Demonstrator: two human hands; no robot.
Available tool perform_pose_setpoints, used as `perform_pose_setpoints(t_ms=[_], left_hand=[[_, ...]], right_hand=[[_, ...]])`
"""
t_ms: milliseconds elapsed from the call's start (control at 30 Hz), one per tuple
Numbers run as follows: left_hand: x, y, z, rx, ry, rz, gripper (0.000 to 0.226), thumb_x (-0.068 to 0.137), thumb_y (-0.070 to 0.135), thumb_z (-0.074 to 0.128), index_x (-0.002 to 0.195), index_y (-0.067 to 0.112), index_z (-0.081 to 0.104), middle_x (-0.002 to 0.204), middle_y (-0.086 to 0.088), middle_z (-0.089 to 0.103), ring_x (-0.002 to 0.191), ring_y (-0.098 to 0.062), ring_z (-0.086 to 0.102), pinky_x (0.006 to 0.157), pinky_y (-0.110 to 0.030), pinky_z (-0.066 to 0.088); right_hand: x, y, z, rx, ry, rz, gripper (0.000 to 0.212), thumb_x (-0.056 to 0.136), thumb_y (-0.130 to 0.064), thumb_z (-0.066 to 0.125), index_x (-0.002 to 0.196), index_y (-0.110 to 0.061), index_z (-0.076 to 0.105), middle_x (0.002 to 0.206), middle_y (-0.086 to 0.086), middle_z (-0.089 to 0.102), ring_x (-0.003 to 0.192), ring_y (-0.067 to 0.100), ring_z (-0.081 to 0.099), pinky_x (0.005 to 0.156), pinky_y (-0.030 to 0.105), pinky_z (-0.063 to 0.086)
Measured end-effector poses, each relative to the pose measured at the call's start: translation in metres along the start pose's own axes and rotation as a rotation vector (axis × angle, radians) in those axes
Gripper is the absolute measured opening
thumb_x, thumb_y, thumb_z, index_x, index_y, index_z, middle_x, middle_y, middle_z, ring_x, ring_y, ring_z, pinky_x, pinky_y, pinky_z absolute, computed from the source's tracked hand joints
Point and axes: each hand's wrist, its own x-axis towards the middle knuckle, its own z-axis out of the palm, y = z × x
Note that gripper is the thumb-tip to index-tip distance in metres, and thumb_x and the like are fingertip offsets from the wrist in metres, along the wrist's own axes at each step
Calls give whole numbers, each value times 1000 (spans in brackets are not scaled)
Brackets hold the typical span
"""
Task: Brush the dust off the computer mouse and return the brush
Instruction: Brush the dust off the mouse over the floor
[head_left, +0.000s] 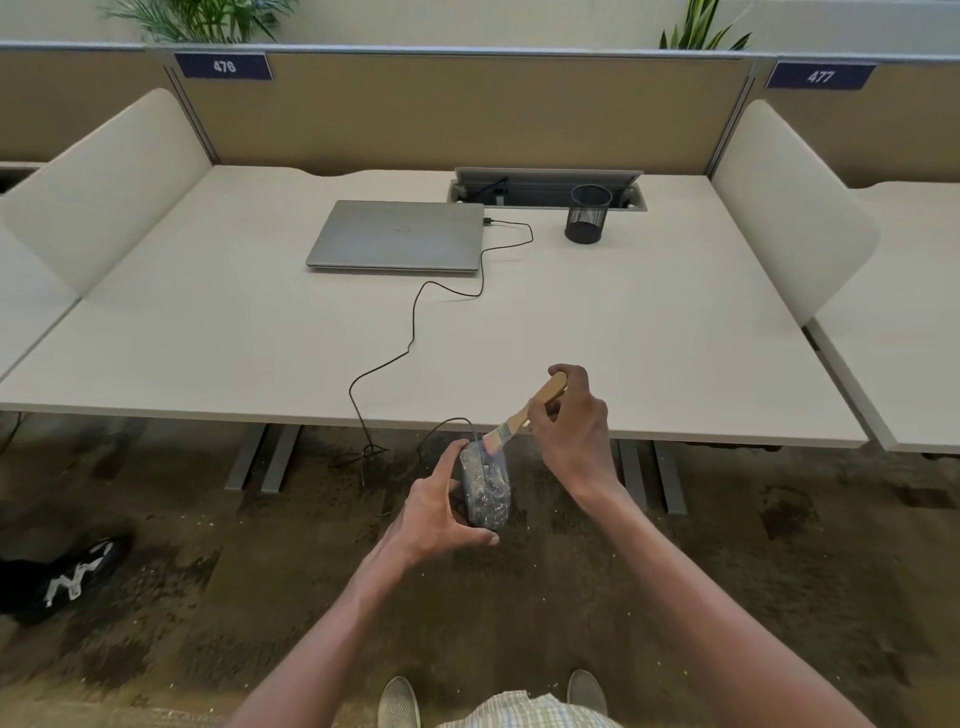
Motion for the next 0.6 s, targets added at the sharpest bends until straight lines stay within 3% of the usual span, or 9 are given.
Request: perform_pose_setpoints(t_ms=[167,333,467,600], left_hand=[[2,2,-2,5,-5,-7,129,55,34,97,155,25,17,125,-10,68,105,-18,70,88,-35,60],[-1,6,-2,-21,2,-29,126,57,31,96,155,25,17,131,-11,64,109,-20,68,91,-35,58],[1,9,-2,-34,10,-36,128,56,34,96,155,28,15,132,-11,63,111,-21,67,92,-38,58],[0,8,-3,-35,-3,-57,130,55,34,96,155,29,14,132,-12,63,112,-21,67,92,-41,58]], right_hand=[[-4,1,2,-11,-28,-1,40,96,-12,62,132,-10,46,83,1,64,69,16,67,67,34,61],[-6,0,-1,-1,12,-16,39,96,-14,63,132,-12,46,83,0,64,67,7,65,60,21,57],[-11,-4,2,9,-30,-36,38,97,-16,62,131,-14,45,83,1,66,69,12,69,63,31,61],[-17,-3,0,-29,-42,-61,40,97,-14,62,133,-14,44,83,3,68,67,11,68,62,30,60]])
